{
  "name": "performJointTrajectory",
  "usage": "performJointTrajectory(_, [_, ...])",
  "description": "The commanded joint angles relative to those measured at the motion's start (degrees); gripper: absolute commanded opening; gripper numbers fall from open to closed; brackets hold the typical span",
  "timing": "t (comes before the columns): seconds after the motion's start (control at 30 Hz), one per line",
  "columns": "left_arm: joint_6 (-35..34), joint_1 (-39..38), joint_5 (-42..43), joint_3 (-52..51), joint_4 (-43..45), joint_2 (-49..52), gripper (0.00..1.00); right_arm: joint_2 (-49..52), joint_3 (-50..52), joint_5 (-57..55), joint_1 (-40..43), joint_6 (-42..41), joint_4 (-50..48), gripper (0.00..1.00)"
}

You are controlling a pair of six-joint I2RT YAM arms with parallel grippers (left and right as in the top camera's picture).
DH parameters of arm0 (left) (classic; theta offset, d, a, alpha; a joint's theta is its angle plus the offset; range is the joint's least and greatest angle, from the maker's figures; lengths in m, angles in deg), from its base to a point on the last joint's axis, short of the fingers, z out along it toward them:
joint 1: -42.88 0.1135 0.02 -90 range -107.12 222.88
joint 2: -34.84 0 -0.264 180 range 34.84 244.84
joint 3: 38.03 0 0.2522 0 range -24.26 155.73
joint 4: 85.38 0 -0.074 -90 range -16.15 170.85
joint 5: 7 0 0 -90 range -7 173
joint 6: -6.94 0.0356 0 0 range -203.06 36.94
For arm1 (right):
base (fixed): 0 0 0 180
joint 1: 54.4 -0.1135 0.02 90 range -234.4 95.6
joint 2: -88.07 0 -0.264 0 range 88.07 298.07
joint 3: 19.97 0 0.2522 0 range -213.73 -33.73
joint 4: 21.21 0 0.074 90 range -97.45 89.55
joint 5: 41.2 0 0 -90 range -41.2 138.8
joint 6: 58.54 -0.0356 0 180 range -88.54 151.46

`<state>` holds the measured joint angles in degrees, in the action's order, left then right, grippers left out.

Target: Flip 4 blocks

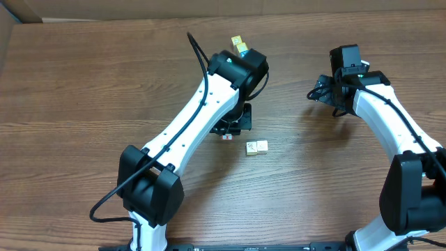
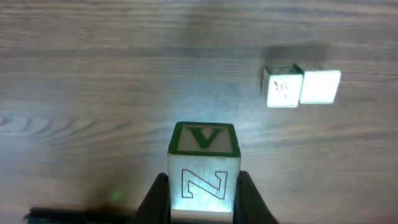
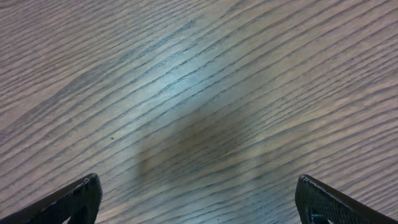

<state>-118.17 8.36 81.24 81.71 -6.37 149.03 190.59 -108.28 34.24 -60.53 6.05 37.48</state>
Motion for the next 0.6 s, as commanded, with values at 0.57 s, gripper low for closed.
performJointTrajectory(0.57, [-1.7,-0.4,3.0,-21.2,20.3,-0.8,0.15,-0.4,-0.9,-0.8,-0.1,0.4,-0.3,1.00])
